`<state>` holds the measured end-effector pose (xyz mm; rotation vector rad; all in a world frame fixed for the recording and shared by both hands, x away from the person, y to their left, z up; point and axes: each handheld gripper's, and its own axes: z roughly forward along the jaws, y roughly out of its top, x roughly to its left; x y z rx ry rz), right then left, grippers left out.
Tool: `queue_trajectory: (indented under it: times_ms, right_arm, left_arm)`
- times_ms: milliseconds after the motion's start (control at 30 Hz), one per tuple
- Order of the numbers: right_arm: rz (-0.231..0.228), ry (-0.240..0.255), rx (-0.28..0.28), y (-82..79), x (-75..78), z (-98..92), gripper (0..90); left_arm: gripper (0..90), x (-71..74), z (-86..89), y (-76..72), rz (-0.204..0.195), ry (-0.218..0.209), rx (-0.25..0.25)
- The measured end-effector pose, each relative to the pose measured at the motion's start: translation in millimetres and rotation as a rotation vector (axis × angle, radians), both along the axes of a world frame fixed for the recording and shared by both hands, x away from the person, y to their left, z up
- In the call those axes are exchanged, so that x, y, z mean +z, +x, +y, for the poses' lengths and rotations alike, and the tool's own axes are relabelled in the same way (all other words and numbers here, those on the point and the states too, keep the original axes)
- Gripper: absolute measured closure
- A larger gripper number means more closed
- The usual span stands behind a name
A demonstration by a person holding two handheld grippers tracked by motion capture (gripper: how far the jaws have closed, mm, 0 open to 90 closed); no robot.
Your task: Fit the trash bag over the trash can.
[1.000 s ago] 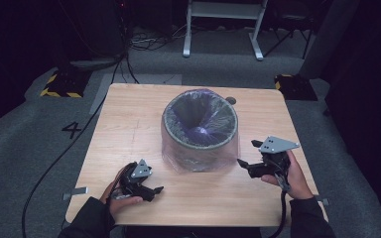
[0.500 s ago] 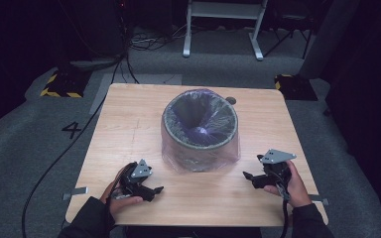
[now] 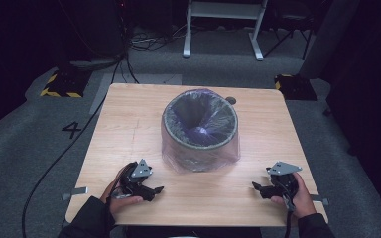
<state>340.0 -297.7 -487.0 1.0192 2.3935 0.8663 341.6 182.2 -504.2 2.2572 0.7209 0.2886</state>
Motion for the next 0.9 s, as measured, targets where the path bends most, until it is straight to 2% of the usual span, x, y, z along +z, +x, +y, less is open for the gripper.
queue_trajectory:
  times_ms: [67, 167, 233, 333, 400, 900]
  right_arm:
    - [0.013, 0.012, -0.017, -1.8, -4.8, -4.3, 19.6]
    - [0.018, 0.066, -0.040, -4.0, -9.3, -11.0, 19.5]
    - [0.014, 0.076, -0.052, -4.7, -10.6, -14.0, 17.6]
    - [0.017, 0.121, -0.075, -4.6, -14.9, -18.8, 14.4]
    - [0.006, 0.136, -0.070, -4.6, -17.0, -20.6, 13.0]
    - [0.007, 0.134, -0.070, -3.4, -17.3, -20.7, 11.7]
  left_arm:
    - [13.7, -0.1, -0.2, 0.0, 0.002, -0.001, 0.000]
    - [13.7, 0.1, -0.5, 0.5, 0.001, 0.001, -0.002]
    - [13.6, 0.1, -0.7, 0.7, 0.002, 0.001, -0.002]
    - [13.6, 0.1, -0.7, 0.7, 0.001, 0.002, -0.003]
    - [13.6, 0.1, -0.7, 0.7, 0.001, 0.002, -0.003]
    - [13.7, 0.1, -0.9, 0.9, 0.002, 0.002, -0.002]
